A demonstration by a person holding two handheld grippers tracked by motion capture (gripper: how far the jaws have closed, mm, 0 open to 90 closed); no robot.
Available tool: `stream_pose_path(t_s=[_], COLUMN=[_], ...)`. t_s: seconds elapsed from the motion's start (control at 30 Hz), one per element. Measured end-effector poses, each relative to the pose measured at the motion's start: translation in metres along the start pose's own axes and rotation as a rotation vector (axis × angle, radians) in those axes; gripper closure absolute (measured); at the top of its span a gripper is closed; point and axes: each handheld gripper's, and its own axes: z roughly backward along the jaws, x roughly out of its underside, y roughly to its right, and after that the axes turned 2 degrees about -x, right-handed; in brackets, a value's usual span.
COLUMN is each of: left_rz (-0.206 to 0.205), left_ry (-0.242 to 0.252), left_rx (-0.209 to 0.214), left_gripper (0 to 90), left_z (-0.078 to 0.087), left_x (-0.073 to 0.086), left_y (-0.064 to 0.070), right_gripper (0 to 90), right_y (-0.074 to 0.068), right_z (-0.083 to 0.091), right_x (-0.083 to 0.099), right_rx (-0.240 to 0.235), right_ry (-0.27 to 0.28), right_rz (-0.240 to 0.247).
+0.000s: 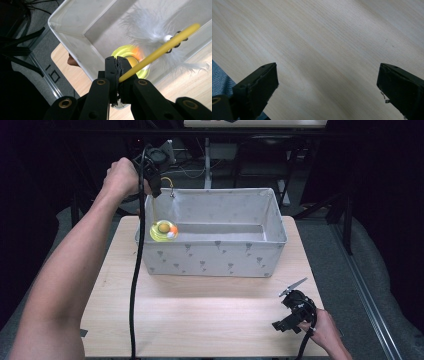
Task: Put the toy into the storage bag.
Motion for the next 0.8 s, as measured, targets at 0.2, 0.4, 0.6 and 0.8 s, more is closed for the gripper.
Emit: stream_pose_path(t_s=[0.2, 0.4, 0.6, 0.8], left_rz=[0.007, 0.007, 0.013, 0.011], left_ry=[-0.002, -0.012, -0.032, -0.051], left_rx=[0.023, 0.039, 0.058, 0.063], left_gripper=[87.8, 87.8, 87.8, 87.8], left_z=[-0.007, -0.018, -0.03, -0.038], left_x=[0.006, 0.014, 0.021, 0.027], left_y=[-0.002, -0.002, -0.004, -0.004], right_gripper=[3.2, 3.2, 3.3, 3.4], right_y=[0.0, -0.001, 0.0, -0.001], right_z=[0.0, 0.0, -0.001, -0.001], right_x=[0.0, 0.0, 0.0, -0.001], right_rx=[0.0, -0.003, -0.004, -0.006], right_ry=[-0.006, -0.01, -0.009, -0.014], right_rz=[0.006, 0.007, 0.008, 0.006])
